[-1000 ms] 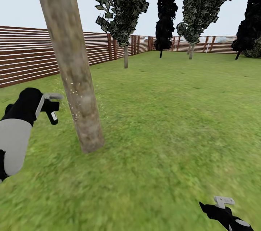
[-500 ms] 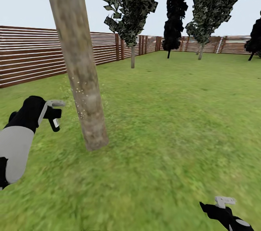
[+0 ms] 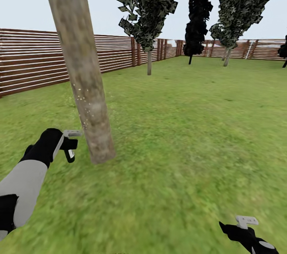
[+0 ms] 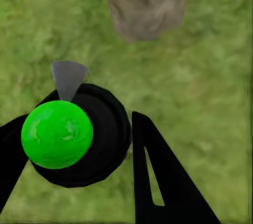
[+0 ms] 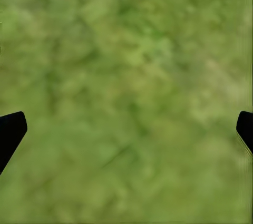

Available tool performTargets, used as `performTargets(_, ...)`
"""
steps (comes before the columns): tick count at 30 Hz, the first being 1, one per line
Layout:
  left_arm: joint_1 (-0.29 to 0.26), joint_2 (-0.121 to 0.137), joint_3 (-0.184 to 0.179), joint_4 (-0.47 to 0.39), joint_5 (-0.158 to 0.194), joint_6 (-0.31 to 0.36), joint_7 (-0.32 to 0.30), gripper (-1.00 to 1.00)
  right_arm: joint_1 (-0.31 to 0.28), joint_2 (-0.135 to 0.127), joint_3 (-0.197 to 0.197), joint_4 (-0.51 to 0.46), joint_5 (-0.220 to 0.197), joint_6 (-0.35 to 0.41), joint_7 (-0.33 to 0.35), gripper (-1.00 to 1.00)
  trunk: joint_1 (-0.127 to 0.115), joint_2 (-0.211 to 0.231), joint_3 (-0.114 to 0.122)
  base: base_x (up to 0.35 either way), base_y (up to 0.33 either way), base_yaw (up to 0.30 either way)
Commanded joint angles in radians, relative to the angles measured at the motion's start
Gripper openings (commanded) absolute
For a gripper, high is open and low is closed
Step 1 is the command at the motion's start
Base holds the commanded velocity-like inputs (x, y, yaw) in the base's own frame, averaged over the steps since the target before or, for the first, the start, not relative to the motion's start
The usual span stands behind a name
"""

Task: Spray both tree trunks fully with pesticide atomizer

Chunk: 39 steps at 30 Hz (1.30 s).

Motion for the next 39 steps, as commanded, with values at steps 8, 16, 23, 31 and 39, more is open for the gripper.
performTargets(8,0.050,-0.002,0.007,0.009,0.065,-0.086,0.001,-1.00,-0.001,0.001,-0.008,0.000,0.010,-0.004,0.007,1.00,0.000,0.000,-0.001,0.000,-0.270,0.246)
performTargets(16,0.051,-0.002,0.007,0.012,0.077,-0.090,0.001,-1.00,-0.001,0.001,-0.008,0.000,0.010,-0.004,0.007,1.00,0.000,0.000,-0.001,0.098,-0.243,0.010)
performTargets(23,0.057,-0.001,0.007,0.027,0.077,-0.092,0.001,-1.00,-0.001,0.001,-0.008,0.000,0.010,-0.004,0.007,1.00,0.000,0.000,-0.001,0.274,-0.129,0.000)
performTargets(31,0.082,0.000,0.007,0.032,0.077,-0.095,0.001,-1.00,-0.001,0.001,-0.008,0.000,0.010,-0.004,0.007,1.00,0.000,0.000,-0.001,0.233,-0.155,0.137)
performTargets(39,0.127,-0.004,0.007,0.058,0.082,-0.215,0.010,-1.00,-0.001,0.001,-0.008,0.001,0.010,-0.004,0.007,1.00,0.000,0.000,-0.001,0.015,-0.115,0.084)
